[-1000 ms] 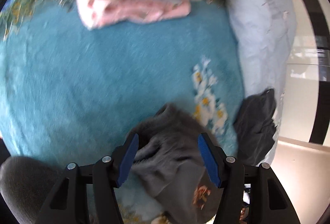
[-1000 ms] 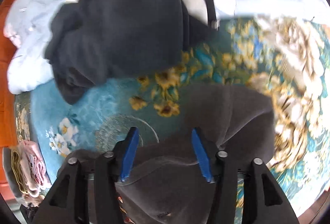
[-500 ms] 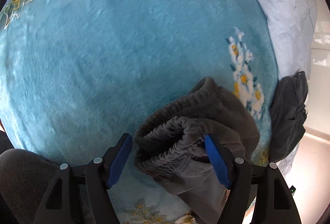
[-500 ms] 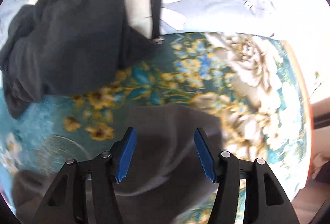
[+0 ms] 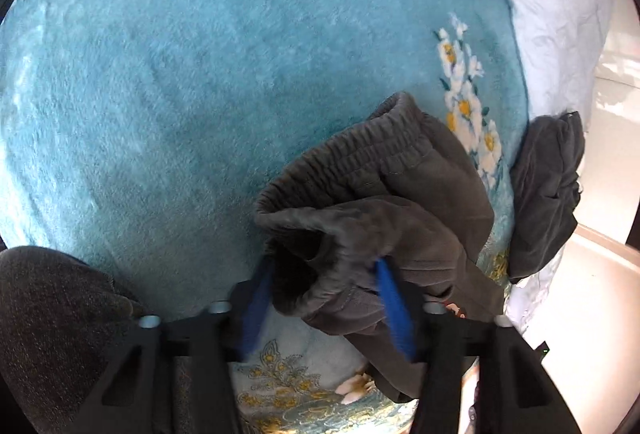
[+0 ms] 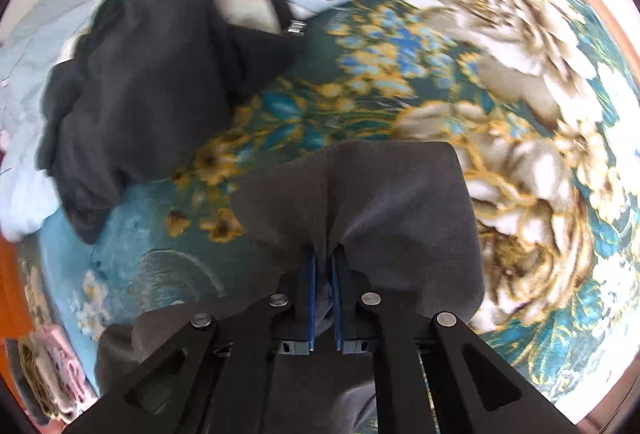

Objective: Fold clothes

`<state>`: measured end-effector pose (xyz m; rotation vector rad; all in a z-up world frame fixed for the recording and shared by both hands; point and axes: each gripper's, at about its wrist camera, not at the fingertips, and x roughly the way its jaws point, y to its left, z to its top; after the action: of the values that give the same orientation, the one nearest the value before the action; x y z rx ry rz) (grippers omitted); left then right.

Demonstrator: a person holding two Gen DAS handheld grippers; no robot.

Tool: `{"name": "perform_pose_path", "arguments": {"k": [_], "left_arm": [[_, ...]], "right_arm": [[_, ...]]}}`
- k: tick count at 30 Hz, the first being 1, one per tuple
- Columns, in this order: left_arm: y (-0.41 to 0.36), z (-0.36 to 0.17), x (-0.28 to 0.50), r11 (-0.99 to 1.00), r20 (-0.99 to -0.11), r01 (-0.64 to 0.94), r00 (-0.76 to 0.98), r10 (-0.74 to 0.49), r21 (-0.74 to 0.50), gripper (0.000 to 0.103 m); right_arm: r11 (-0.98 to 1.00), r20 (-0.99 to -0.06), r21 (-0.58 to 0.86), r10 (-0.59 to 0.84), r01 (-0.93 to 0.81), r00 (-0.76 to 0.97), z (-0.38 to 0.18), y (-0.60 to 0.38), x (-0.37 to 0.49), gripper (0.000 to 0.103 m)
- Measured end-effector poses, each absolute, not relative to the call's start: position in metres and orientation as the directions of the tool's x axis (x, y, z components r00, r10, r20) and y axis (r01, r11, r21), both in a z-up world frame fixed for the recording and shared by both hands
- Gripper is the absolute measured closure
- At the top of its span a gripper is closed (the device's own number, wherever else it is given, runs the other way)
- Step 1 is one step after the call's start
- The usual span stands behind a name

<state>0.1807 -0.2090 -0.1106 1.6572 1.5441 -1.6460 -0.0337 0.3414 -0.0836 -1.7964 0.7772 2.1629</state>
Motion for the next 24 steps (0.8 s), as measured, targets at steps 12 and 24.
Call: {"name": "perform_pose_path", "arguments": {"k": [12, 24], "left_arm": [[-0.214, 0.015, 0.129, -0.499, -0.664, 0.455, -0.624, 0.413, -0.738, 0.087], [-0.210, -0.101, 0.183, -0.595, -0.832, 0.582, -0.373, 0.411, -0.554, 0.074]], "right_arm": [[-0.629, -0.496, 0.768, -0.462, -0.122, -0.736, 0.111, 0.382, -0.003, 0.097], [-0.618, -0.807, 0.574, -0.314, -0.537, -0.500, -0.060, 0.472, 0.224, 0.096]]}}
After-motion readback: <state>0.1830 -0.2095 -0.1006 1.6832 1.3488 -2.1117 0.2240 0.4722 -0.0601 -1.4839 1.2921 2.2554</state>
